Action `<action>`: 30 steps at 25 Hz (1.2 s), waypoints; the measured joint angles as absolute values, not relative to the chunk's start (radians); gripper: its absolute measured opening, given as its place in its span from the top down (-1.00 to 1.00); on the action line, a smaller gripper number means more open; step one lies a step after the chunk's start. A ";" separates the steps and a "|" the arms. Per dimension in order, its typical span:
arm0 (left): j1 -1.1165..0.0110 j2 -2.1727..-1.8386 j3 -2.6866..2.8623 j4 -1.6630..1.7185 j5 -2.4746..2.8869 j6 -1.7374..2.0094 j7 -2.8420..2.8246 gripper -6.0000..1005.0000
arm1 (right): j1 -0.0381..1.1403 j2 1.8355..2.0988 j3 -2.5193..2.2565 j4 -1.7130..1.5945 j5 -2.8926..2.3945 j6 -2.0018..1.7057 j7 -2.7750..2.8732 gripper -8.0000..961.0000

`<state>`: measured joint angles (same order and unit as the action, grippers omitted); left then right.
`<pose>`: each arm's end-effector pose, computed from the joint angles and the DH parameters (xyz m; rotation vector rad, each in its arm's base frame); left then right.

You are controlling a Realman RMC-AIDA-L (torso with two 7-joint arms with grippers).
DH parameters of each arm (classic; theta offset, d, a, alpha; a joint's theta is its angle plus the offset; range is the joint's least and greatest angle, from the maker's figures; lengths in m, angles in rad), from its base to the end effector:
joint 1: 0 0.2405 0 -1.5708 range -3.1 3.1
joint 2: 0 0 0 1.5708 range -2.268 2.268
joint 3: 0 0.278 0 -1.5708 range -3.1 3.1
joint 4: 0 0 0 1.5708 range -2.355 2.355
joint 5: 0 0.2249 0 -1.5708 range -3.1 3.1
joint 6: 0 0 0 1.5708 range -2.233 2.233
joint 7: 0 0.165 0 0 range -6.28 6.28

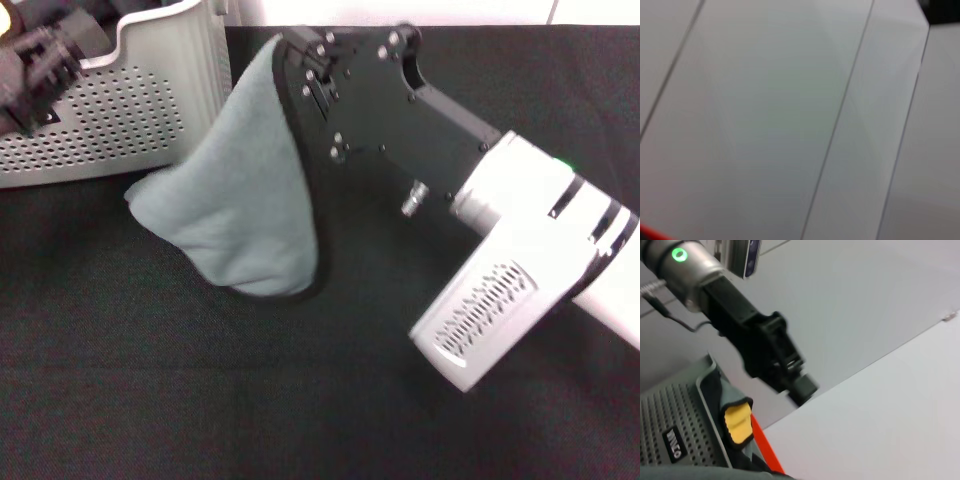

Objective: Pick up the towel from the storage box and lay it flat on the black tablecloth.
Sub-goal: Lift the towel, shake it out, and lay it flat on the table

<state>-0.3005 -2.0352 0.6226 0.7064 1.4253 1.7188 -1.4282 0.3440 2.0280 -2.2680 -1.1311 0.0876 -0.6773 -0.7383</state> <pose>-0.3014 0.3212 0.0780 -2.1872 -0.6215 -1.2946 0.0930 0.3357 -0.1108 -1.8517 -0.8750 0.5599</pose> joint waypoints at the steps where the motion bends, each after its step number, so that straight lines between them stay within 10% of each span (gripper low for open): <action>1: -0.301 -2.034 0.623 0.704 1.451 1.718 -1.421 0.68 | 0.342 2.028 -2.264 -1.151 0.088 -0.657 -0.753 0.95; 18: -0.292 -2.068 0.622 0.654 1.612 1.719 -1.260 0.68 | 0.419 2.021 -2.031 -1.626 0.157 0.116 -0.691 0.95; 30: -0.310 -2.089 0.623 0.577 1.614 1.704 -1.142 0.68 | 0.679 2.022 -1.580 -1.738 0.796 0.867 -0.867 0.95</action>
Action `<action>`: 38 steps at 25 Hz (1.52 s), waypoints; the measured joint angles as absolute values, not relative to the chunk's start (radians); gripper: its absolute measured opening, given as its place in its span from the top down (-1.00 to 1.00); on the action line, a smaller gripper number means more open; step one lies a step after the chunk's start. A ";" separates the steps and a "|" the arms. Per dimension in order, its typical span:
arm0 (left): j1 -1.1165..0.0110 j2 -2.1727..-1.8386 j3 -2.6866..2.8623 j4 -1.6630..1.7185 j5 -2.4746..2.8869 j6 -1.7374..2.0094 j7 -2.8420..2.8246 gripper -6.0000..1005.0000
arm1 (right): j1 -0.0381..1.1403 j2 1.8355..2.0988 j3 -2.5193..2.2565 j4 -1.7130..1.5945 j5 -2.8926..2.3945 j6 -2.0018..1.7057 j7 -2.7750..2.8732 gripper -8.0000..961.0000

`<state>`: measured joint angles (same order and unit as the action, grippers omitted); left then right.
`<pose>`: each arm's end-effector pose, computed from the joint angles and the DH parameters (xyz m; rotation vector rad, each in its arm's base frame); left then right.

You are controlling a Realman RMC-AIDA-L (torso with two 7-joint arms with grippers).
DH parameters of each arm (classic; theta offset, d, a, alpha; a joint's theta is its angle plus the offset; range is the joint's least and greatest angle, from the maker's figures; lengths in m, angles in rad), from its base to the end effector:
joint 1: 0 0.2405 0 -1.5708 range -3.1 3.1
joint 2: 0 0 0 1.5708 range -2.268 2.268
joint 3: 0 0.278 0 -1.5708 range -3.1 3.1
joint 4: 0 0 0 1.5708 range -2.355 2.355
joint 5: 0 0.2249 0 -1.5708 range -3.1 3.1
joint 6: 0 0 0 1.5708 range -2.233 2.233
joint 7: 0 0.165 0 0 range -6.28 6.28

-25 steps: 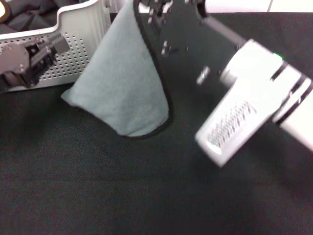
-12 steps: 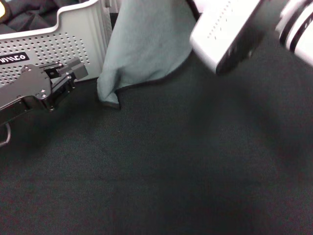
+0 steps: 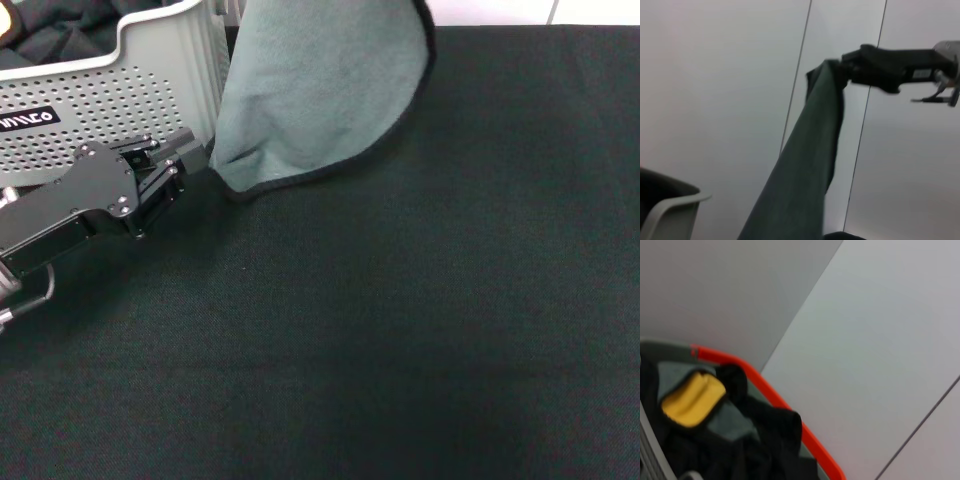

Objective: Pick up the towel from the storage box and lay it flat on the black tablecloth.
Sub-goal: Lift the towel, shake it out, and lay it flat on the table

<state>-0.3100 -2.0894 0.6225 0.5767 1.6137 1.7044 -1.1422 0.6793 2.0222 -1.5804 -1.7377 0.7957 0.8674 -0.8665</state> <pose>-0.3099 0.3028 0.0077 -2.3295 -0.5361 -1.1349 -0.0289 0.4147 0.0215 -2.3303 -0.2828 0.3728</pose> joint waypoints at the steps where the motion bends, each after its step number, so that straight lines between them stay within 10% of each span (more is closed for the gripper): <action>1: -0.311 -2.089 0.624 0.569 1.614 1.700 -1.137 0.68 | 0.683 2.022 -1.533 -1.738 0.848 0.901 -0.886 0.95; 15: -0.355 -2.090 0.651 0.486 1.625 1.691 -1.094 0.68 | 0.915 1.987 -1.048 -1.502 1.258 1.405 -0.913 0.95; 38: -0.397 -2.092 0.745 0.420 1.617 1.694 -1.098 0.68 | 0.931 2.015 -1.063 -1.492 1.270 1.365 -1.048 0.95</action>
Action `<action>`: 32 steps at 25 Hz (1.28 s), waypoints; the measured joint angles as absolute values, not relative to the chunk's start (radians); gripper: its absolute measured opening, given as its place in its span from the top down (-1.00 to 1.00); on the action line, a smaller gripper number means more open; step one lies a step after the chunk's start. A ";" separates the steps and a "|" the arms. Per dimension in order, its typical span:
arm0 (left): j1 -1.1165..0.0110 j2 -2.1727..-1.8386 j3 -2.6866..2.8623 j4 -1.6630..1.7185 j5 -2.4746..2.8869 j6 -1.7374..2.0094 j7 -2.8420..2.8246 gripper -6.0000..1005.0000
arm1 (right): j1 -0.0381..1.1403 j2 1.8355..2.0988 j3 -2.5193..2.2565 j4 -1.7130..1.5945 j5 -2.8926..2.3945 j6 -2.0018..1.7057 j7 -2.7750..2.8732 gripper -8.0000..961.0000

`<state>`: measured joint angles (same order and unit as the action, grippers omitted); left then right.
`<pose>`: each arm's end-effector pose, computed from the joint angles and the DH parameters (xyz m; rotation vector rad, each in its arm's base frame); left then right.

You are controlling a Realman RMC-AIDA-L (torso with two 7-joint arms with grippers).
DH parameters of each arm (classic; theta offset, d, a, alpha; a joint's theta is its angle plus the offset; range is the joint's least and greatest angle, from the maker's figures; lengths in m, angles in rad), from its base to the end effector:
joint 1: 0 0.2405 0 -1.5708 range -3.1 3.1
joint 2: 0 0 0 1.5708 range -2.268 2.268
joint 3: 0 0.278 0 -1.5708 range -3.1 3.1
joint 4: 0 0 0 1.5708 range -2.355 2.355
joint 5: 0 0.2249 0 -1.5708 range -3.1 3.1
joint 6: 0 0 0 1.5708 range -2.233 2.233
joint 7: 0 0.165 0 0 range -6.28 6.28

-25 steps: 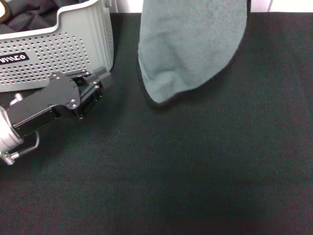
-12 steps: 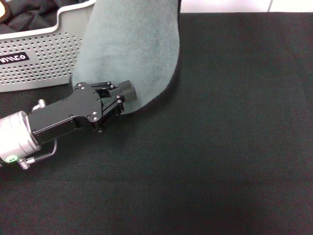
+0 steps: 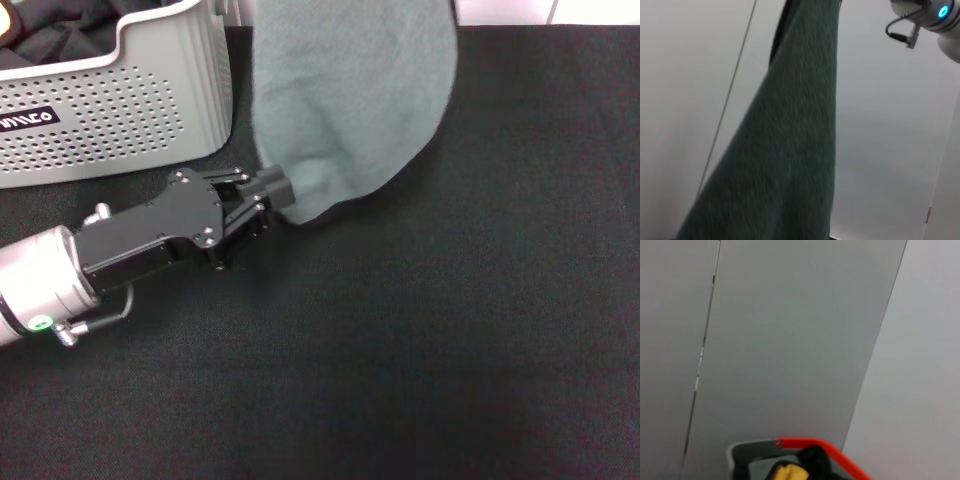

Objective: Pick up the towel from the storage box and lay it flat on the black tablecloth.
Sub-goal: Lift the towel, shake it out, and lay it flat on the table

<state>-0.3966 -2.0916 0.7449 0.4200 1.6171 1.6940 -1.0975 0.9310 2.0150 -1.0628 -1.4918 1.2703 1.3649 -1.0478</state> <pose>-0.2828 0.3050 -0.0397 -2.4915 -0.5700 -1.2068 -0.0546 0.4241 0.0817 -2.6479 -0.1628 0.7306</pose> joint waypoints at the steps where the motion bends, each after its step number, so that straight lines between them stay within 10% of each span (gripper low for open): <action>1: -0.399 -2.092 0.745 0.412 1.618 1.694 -1.097 0.68 | 0.934 2.014 -1.064 -1.492 1.271 1.352 -1.054 0.95; 32: -0.623 -2.109 0.801 -0.034 1.467 1.531 -0.828 0.69 | 1.043 2.022 -1.157 -1.317 1.450 1.094 -1.196 0.95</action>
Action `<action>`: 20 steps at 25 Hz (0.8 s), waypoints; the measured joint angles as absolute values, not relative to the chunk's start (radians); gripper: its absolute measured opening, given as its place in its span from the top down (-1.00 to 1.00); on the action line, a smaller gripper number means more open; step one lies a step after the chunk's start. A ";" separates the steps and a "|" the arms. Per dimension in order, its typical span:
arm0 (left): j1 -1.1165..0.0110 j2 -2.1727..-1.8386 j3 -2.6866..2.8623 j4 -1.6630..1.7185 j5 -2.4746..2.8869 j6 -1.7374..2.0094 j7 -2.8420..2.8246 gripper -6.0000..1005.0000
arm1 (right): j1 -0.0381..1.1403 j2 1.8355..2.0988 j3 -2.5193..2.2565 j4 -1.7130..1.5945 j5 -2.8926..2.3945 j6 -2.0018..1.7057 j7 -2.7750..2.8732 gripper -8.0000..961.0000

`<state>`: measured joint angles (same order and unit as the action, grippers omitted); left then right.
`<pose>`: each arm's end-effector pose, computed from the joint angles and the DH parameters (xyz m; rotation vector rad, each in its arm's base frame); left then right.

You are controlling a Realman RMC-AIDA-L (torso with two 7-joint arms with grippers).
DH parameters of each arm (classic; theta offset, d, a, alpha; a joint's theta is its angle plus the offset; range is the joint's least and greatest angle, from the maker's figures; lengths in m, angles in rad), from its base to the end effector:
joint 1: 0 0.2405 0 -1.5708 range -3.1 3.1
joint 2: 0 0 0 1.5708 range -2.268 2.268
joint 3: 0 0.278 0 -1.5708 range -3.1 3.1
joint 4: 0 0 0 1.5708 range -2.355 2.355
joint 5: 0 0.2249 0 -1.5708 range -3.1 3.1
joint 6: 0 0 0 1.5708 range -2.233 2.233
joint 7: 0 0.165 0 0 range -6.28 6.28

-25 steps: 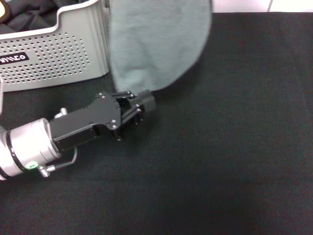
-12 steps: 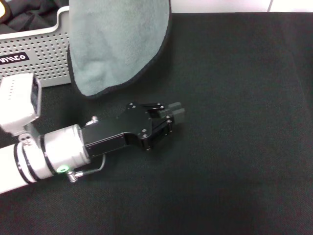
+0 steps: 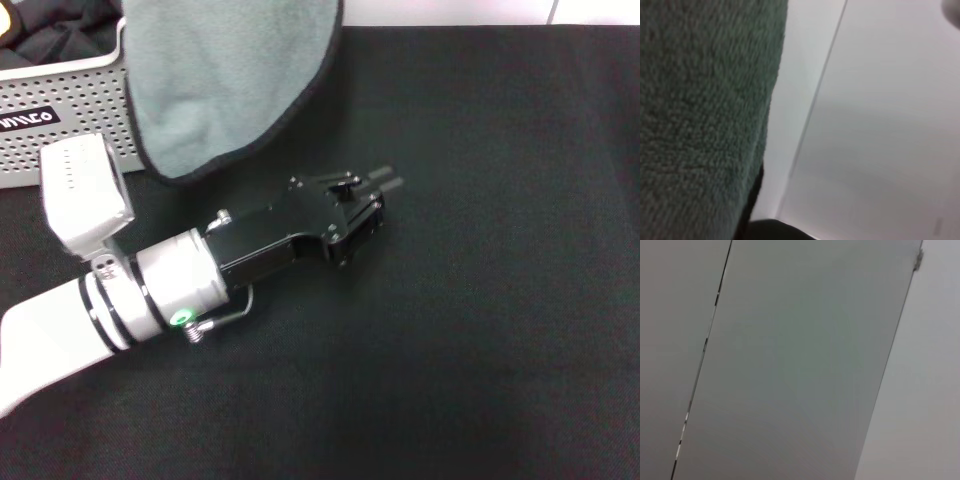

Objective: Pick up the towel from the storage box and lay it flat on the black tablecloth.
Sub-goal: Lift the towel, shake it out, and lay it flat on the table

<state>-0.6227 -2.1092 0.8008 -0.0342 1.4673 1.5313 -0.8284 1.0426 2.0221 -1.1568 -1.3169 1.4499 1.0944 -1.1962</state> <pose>-0.2388 0.3200 -0.1166 -2.4679 -0.6480 -1.2580 -0.1130 0.4430 0.0626 -2.5446 -0.2461 0.9874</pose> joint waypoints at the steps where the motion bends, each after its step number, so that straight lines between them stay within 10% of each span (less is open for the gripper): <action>1: -0.633 -2.109 0.801 -0.054 1.445 1.518 -0.799 0.69 | 1.043 2.022 -1.157 -1.307 1.459 1.091 -1.202 0.95; 20: -0.685 -2.109 0.524 -0.254 1.369 1.346 -0.408 0.69 | 1.036 2.022 -1.156 -1.275 1.565 1.074 -1.244 0.95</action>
